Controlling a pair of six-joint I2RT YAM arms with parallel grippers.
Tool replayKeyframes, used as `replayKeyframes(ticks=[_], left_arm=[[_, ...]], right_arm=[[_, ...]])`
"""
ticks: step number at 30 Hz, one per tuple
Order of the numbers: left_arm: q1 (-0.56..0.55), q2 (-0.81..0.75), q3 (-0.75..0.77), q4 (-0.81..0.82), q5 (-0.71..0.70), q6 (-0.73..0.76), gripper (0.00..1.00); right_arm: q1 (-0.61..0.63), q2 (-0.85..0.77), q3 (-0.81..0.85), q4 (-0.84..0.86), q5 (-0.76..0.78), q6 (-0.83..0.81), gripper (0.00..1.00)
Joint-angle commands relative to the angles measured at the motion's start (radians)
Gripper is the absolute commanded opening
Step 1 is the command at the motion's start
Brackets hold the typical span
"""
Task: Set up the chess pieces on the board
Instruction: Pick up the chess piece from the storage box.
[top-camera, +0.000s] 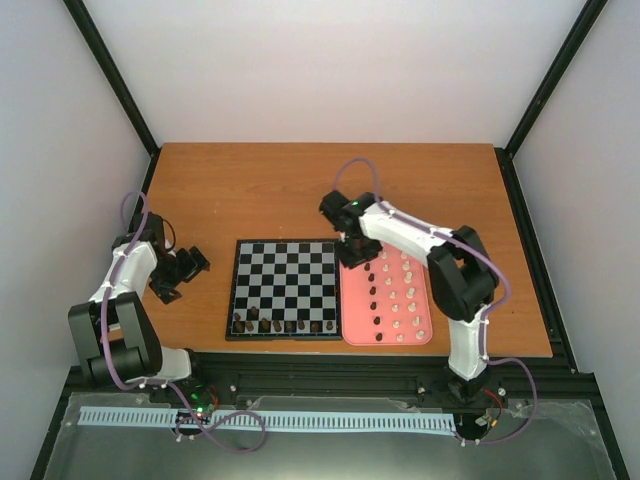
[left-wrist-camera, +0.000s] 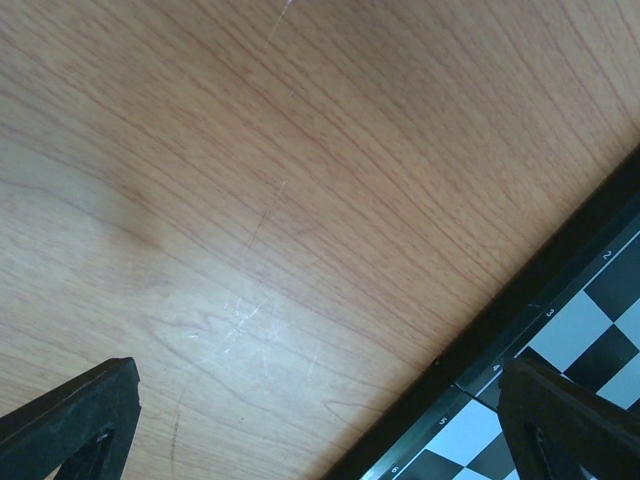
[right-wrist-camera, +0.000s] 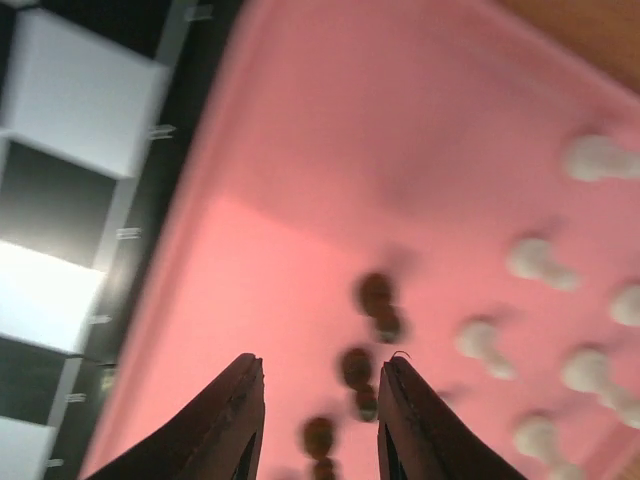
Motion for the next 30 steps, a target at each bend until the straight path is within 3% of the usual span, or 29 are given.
replayKeyframes(ticks=[1, 25, 28, 30], left_arm=[[-0.007, 0.015, 0.028, 0.006, -0.002, 0.009, 1.0], [-0.012, 0.043, 0.035, 0.006, -0.032, -0.003, 1.0], [-0.013, 0.047, 0.034, 0.006, -0.034, -0.004, 1.0], [-0.013, 0.051, 0.035, 0.006, -0.035, -0.006, 1.0]], right_arm=[[-0.079, -0.074, -0.062, 0.051, 0.035, 0.006, 0.33], [-0.152, 0.039, -0.096, 0.088, -0.067, -0.08, 0.33], [-0.159, 0.04, -0.103, 0.096, -0.075, -0.085, 0.3], [-0.161, 0.043, -0.104, 0.098, -0.083, -0.086, 0.23]])
